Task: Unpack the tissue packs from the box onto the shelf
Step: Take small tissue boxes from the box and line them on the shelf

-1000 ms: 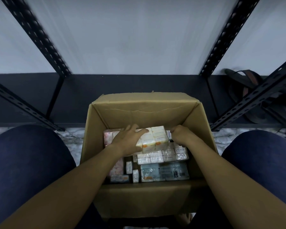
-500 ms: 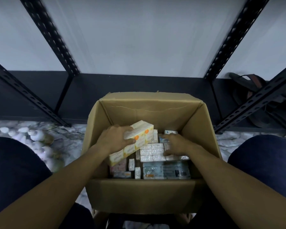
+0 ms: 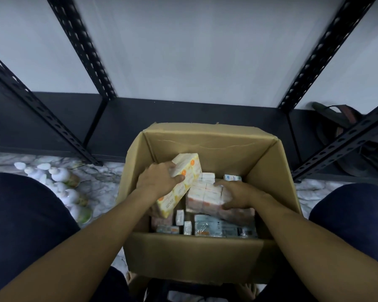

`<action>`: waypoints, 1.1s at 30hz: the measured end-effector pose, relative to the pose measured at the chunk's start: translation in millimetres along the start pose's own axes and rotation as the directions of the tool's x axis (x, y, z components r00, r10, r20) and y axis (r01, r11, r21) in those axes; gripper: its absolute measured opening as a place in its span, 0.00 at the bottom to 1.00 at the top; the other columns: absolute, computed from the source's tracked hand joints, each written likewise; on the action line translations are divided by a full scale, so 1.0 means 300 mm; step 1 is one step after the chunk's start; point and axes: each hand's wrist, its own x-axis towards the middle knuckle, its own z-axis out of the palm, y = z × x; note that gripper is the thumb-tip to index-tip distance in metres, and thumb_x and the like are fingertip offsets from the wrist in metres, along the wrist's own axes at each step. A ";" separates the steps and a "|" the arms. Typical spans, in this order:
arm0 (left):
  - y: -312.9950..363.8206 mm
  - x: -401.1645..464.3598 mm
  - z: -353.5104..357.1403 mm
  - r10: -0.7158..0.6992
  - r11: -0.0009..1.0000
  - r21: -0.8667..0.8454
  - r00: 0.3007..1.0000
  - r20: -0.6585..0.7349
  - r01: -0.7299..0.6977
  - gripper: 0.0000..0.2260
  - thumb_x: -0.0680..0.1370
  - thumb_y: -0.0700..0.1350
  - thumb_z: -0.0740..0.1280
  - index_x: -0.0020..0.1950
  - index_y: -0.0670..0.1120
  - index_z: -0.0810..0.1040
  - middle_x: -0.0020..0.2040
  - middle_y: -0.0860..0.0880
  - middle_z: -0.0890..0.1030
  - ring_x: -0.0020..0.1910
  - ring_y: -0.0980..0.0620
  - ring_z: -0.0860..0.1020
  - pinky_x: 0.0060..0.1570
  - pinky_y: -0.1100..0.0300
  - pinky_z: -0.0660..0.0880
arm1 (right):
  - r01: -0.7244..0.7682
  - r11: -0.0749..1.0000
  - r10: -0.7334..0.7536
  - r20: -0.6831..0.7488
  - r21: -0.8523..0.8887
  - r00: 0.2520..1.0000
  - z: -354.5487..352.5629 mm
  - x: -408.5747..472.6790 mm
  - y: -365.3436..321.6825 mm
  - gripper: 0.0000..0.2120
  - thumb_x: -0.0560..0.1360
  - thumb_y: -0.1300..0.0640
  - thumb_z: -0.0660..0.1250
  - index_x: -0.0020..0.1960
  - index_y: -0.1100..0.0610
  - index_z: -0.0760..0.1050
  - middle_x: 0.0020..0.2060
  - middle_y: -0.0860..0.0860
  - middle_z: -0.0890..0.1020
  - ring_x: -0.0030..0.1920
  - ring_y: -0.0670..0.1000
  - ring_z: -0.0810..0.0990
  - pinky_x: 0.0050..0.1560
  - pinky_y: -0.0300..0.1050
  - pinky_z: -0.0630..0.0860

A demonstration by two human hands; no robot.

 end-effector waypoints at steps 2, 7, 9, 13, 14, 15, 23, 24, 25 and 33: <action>0.007 0.005 -0.009 -0.011 1.000 -0.025 1.000 0.006 0.011 0.27 0.74 0.65 0.66 0.71 0.57 0.71 0.65 0.48 0.78 0.61 0.44 0.77 0.57 0.50 0.75 | 0.004 0.994 -0.005 0.007 0.108 1.000 -0.025 0.000 -0.003 0.37 0.69 0.42 0.75 0.74 0.39 0.63 0.73 0.46 0.69 0.68 0.50 0.71 0.66 0.48 0.71; 0.018 0.011 -0.021 0.011 1.000 -0.012 1.000 0.013 -0.011 0.28 0.73 0.65 0.67 0.71 0.58 0.71 0.64 0.49 0.78 0.61 0.45 0.77 0.58 0.48 0.75 | 0.006 0.987 -0.004 -0.015 0.158 1.000 -0.102 -0.022 -0.031 0.32 0.70 0.42 0.74 0.72 0.42 0.69 0.71 0.47 0.70 0.67 0.51 0.71 0.63 0.48 0.70; 0.021 0.005 -0.026 0.036 0.999 -0.001 0.999 0.014 -0.036 0.28 0.72 0.65 0.67 0.70 0.58 0.71 0.65 0.50 0.77 0.62 0.45 0.76 0.59 0.46 0.74 | -0.018 0.984 0.021 -0.013 0.177 1.000 -0.122 -0.045 -0.034 0.30 0.70 0.43 0.74 0.70 0.42 0.71 0.71 0.46 0.70 0.66 0.51 0.72 0.62 0.48 0.71; 0.032 -0.014 -0.058 0.076 0.997 -0.007 0.997 -0.005 -0.076 0.28 0.70 0.68 0.65 0.68 0.61 0.72 0.65 0.51 0.77 0.63 0.45 0.75 0.60 0.45 0.73 | -0.040 0.975 0.056 -0.068 0.220 0.996 -0.163 -0.108 -0.054 0.26 0.69 0.43 0.74 0.67 0.40 0.74 0.69 0.46 0.72 0.63 0.51 0.74 0.61 0.49 0.72; 0.036 -0.021 -0.070 0.090 0.996 -0.011 0.996 -0.016 -0.091 0.28 0.70 0.68 0.64 0.68 0.62 0.72 0.65 0.51 0.77 0.63 0.45 0.75 0.59 0.45 0.73 | -0.042 0.974 0.063 -0.086 0.224 0.994 -0.175 -0.125 -0.062 0.26 0.69 0.43 0.73 0.66 0.40 0.74 0.68 0.46 0.73 0.62 0.50 0.75 0.61 0.49 0.73; 0.039 -0.028 -0.080 0.104 0.994 -0.012 0.994 -0.028 -0.105 0.28 0.70 0.69 0.64 0.68 0.62 0.71 0.65 0.52 0.77 0.63 0.45 0.75 0.59 0.46 0.73 | -0.041 0.974 0.065 -0.105 0.222 0.992 -0.187 -0.144 -0.071 0.25 0.70 0.43 0.73 0.66 0.41 0.75 0.67 0.46 0.74 0.62 0.50 0.75 0.61 0.48 0.73; 0.063 -0.138 -0.180 0.186 0.975 -0.099 0.973 -0.136 -0.200 0.23 0.73 0.66 0.63 0.66 0.61 0.73 0.65 0.54 0.77 0.62 0.48 0.75 0.60 0.48 0.72 | -0.010 0.987 0.050 -0.248 0.161 0.967 -0.270 -0.330 -0.119 0.21 0.70 0.41 0.71 0.63 0.41 0.78 0.66 0.44 0.76 0.62 0.48 0.76 0.57 0.44 0.73; 0.070 -0.153 -0.200 0.198 0.971 -0.104 0.966 -0.164 -0.216 0.22 0.75 0.63 0.65 0.67 0.59 0.73 0.65 0.54 0.77 0.61 0.50 0.75 0.59 0.50 0.72 | -0.005 0.987 0.048 -0.266 0.162 0.963 -0.280 -0.356 -0.123 0.21 0.71 0.41 0.71 0.63 0.41 0.78 0.66 0.43 0.76 0.61 0.48 0.76 0.57 0.44 0.73; 0.079 -0.171 -0.223 0.206 0.968 -0.100 0.959 -0.196 -0.229 0.22 0.75 0.62 0.65 0.68 0.58 0.74 0.66 0.56 0.76 0.62 0.51 0.75 0.57 0.53 0.71 | 0.004 0.988 0.041 -0.285 0.156 0.958 -0.292 -0.383 -0.130 0.21 0.71 0.42 0.70 0.63 0.41 0.78 0.66 0.43 0.76 0.61 0.48 0.76 0.56 0.44 0.72; 0.122 -0.307 -0.452 0.283 0.946 -0.051 0.891 -0.355 -0.321 0.21 0.73 0.67 0.64 0.65 0.64 0.73 0.66 0.52 0.76 0.64 0.47 0.74 0.60 0.47 0.73 | 0.041 0.995 0.004 -0.446 0.092 0.895 -0.468 -0.628 -0.209 0.19 0.71 0.40 0.69 0.62 0.37 0.77 0.65 0.42 0.74 0.58 0.47 0.74 0.61 0.47 0.72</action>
